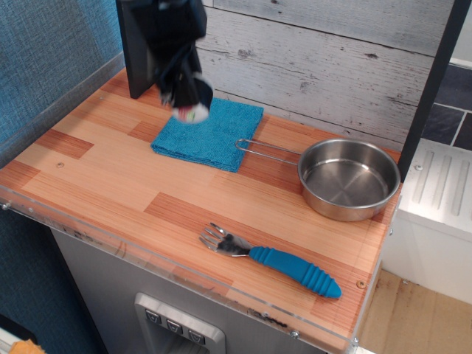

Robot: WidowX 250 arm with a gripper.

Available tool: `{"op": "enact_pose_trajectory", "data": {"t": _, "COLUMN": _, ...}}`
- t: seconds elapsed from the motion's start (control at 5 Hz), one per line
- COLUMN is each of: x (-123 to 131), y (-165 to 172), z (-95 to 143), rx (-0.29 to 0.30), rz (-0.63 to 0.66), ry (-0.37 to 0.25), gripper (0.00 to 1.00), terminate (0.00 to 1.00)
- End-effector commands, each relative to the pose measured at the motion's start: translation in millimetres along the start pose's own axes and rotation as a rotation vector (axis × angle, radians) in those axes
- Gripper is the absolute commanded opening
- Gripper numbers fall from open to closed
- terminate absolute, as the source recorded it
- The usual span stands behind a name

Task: Pick up the sushi and place it on the left of the blue fork

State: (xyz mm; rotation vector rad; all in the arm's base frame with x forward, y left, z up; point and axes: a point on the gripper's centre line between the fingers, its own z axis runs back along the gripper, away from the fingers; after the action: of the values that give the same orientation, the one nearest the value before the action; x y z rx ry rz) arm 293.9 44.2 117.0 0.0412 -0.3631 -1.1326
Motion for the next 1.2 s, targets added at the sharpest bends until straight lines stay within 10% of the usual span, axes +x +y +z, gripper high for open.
{"op": "enact_pose_trajectory", "data": {"t": 0.0, "x": -26, "y": -37, "z": -15, "rx": -0.056, "rz": -0.028, "ry": 0.045, "gripper": 0.00, "terminate": 0.00}}
{"op": "enact_pose_trajectory", "data": {"t": 0.8, "x": -46, "y": -56, "z": -53, "rx": -0.113, "rz": -0.025, "ry": 0.163, "gripper": 0.00, "terminate": 0.00}}
{"op": "enact_pose_trajectory", "data": {"t": 1.0, "x": -45, "y": -55, "z": -51, "rx": -0.139, "rz": -0.014, "ry": 0.178, "gripper": 1.00, "terminate": 0.00}}
